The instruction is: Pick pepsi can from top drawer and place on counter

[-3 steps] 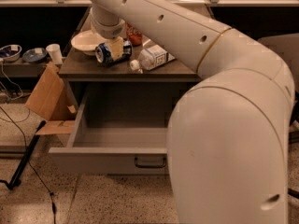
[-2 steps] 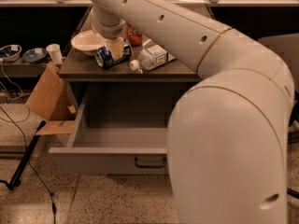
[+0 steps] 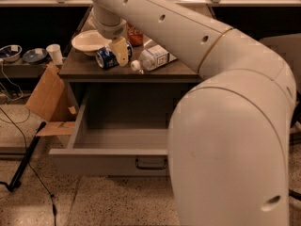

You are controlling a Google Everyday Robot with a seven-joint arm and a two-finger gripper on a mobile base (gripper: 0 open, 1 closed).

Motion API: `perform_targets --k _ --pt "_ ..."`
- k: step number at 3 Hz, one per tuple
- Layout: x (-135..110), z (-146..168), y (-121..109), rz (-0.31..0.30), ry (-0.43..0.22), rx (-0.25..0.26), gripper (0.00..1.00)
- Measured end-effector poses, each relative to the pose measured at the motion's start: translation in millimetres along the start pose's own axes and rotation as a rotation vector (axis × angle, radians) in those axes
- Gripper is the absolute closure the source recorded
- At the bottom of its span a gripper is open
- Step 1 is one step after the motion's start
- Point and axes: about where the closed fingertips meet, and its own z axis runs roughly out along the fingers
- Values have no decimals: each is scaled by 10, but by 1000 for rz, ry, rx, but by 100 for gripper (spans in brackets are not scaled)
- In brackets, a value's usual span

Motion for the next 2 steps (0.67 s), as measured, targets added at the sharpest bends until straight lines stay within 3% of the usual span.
perform_targets --k 2 --pt "0 0 0 0 0 0 0"
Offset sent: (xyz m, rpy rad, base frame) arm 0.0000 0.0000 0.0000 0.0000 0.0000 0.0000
